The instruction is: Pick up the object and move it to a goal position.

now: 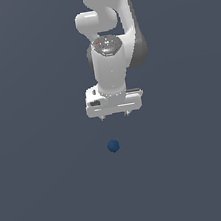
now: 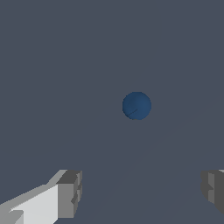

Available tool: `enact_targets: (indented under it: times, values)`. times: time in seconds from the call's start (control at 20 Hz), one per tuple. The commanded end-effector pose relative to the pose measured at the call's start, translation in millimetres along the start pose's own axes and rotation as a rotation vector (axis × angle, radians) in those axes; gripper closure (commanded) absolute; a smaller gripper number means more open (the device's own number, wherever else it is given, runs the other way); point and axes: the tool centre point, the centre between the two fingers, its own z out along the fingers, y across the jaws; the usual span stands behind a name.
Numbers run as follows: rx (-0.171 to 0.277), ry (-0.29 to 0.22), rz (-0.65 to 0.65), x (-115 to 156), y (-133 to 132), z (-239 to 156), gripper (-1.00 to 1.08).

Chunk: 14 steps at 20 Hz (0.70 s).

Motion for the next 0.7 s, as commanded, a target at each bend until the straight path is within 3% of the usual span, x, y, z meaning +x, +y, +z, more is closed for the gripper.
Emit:
enact_targets:
  times: [0.0,0.65]
  values:
    - [0.001,-0.001,0.009,0.9,0.3,1.4,-0.92]
    - [0.008,-0.002,0.218,22.3,8.8,31.4,-0.92]
